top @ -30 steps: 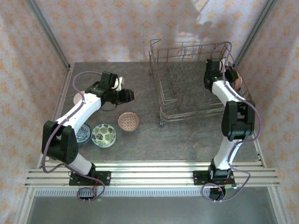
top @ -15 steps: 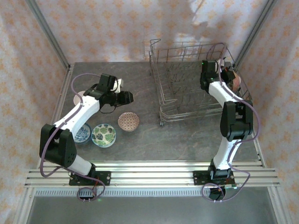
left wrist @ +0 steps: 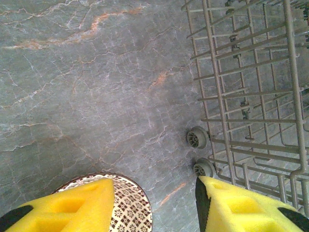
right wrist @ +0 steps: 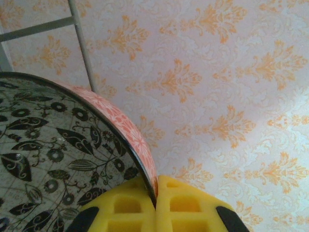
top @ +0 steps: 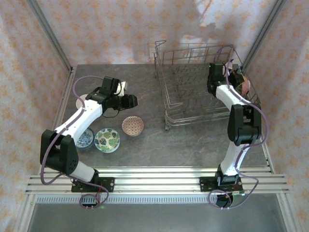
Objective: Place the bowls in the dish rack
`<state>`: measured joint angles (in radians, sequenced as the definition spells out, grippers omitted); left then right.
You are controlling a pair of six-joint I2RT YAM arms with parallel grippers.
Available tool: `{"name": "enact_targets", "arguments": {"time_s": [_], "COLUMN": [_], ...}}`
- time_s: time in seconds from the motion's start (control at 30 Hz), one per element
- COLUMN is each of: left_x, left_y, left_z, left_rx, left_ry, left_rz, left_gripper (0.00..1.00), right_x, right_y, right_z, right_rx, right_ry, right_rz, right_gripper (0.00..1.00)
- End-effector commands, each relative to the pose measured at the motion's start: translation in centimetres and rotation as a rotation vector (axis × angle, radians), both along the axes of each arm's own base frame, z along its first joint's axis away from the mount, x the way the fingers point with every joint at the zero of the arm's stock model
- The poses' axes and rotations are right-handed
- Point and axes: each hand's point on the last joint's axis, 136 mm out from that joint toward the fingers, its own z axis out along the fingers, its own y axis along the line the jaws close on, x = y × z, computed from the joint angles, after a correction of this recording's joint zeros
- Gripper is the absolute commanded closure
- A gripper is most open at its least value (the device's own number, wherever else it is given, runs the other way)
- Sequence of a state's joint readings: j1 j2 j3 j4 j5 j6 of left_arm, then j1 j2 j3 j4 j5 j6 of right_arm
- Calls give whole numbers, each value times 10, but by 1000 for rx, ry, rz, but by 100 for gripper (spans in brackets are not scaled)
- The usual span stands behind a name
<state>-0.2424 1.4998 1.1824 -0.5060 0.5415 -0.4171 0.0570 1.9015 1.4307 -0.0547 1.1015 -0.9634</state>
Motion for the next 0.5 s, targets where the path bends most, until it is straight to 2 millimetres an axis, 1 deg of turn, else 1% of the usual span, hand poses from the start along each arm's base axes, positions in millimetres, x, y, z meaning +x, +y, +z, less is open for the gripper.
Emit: {"name": "enact_targets", "arguments": {"time_s": [0.0, 0.1, 0.3, 0.47], "left_x": [-1, 0, 2, 1], "left_y": [2, 1, 0, 3], "left_z": [15, 14, 15, 15], "left_rx": [15, 11, 9, 26], "left_ry": [-44, -43, -42, -46], "left_rz": [2, 5, 4, 0], "left_gripper": [51, 51, 51, 51], "right_x": [-2, 4, 16, 18], "right_y": [-11, -8, 8, 19], "right_z": [24, 24, 7, -7], "right_rx": [-27, -22, -26, -26], "right_ry": [-57, -58, -18, 10], "right_rz": [-59, -43, -13, 5], "right_gripper": [100, 100, 100, 100]}}
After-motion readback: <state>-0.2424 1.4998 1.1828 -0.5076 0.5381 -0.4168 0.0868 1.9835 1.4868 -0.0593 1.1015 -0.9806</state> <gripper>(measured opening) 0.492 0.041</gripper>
